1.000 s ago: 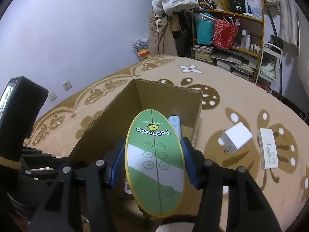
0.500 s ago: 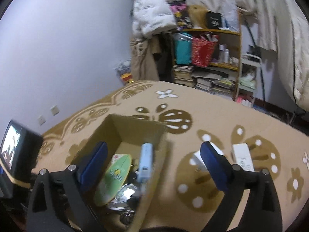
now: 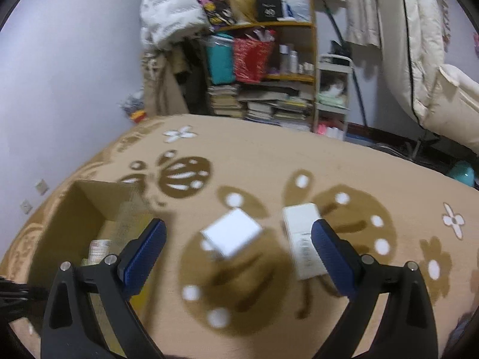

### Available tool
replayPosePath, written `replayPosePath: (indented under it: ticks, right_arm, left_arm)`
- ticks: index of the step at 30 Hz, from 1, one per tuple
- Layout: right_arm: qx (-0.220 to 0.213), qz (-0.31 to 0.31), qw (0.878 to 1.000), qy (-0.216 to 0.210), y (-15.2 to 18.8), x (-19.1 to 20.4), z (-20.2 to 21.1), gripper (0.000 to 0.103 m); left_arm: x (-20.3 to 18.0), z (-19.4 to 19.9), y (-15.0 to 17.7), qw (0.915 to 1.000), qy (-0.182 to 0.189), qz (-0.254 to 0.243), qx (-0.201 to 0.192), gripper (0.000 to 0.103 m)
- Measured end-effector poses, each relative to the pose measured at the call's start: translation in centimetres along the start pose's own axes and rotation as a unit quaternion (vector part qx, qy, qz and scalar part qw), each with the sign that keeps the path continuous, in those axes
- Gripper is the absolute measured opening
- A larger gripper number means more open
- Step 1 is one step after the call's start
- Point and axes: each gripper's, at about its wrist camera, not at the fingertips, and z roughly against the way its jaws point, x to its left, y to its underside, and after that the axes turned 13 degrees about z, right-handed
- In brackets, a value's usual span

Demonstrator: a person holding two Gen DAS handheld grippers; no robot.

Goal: Organize rigid objects
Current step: 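Move the right tool to the white Midea remote and grasp it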

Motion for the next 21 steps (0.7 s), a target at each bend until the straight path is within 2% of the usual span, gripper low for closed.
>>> replayPosePath:
  ticks: [3,8,17,18,21]
  right_arm:
    - [0.016,-0.016,0.999,0.027,0.4,-2.2,-1.6,0.102]
    - [0.024,-0.056,0.998,0.029,2.0,-4.9,-3.6,0.102]
    - [0.078,-0.046,0.995,0.035,5.1,-6.0,-7.6,0.102]
    - [0.082,-0.041,0.995,0.040,5.3,-5.9,-7.8,0.100]
    - [0.095,-0.059,0.993,0.038,5.7,-6.3,-8.4,0.076]
  left_arm:
    - [-0.1,0.0,0.0,1.0000,-0.003,-0.002,-0.001,0.013]
    - [-0.3,0.1,0.0,0.9999,-0.009,-0.005,-0.002,0.013]
    - [-0.4,0.1,-0.1,0.9999,-0.011,-0.008,-0.003,0.013]
    - [-0.3,0.1,-0.2,0.9999,-0.010,-0.008,-0.003,0.013]
    - [-0.4,0.0,-0.2,0.9999,-0.012,-0.008,-0.003,0.013]
